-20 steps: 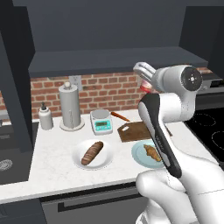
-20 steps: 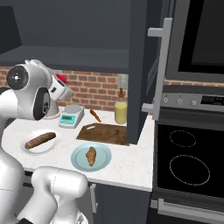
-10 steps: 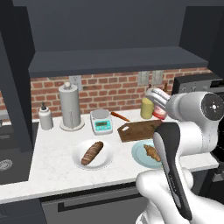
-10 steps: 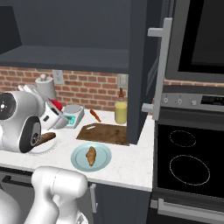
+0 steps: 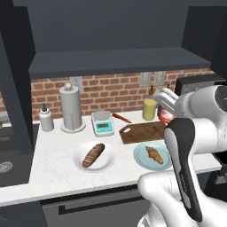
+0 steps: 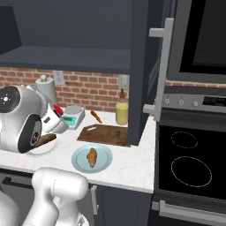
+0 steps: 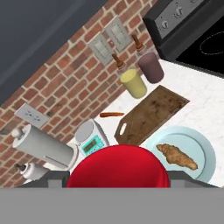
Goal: From the different types of pastries on the counter, select a croissant and place it on the cutting board. Then retrieve a jar of jam from the cabinet and place it alongside the croissant on the cutting board.
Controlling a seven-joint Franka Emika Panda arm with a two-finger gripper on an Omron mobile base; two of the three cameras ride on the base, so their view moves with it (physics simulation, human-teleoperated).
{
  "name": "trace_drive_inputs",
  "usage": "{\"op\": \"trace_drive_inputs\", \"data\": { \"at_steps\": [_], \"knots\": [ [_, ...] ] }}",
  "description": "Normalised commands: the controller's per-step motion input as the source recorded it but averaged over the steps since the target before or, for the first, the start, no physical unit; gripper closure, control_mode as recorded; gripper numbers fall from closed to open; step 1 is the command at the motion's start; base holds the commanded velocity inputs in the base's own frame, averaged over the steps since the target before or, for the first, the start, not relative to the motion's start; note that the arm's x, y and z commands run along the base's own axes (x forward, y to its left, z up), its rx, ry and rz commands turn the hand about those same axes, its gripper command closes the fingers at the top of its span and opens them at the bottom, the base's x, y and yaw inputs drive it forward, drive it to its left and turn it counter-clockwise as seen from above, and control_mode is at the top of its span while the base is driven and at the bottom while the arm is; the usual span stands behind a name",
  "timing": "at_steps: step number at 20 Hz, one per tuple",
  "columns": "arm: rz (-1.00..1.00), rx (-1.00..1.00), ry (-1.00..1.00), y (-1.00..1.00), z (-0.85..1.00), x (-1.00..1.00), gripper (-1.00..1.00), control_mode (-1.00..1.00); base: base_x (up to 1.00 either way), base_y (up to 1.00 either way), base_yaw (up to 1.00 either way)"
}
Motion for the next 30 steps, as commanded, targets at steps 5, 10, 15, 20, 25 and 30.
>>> {"op": "trace_drive_inputs", "data": {
  "at_steps": [5,10,15,20,25,30],
  "knots": [
    [-0.01,-0.02,0.0,0.0,-0.26,-0.02,1.0,-1.0,0.0,0.0,0.0],
    [-0.05,-0.16,0.0,0.0,-0.94,-0.25,1.0,-1.0,0.0,0.0,0.0],
    [-0.02,-0.01,0.0,0.0,-0.27,-0.01,1.0,-1.0,0.0,0.0,0.0],
    [-0.02,0.0,-0.01,-0.1,0.0,0.19,1.0,-1.0,0.0,0.0,0.0],
    [-0.07,0.0,-0.06,-0.24,0.0,0.41,1.0,-1.0,0.0,0.0,0.0],
    [-0.07,0.0,-0.06,0.0,-0.13,0.21,1.0,-1.0,0.0,0.0,0.0]
  ]
}}
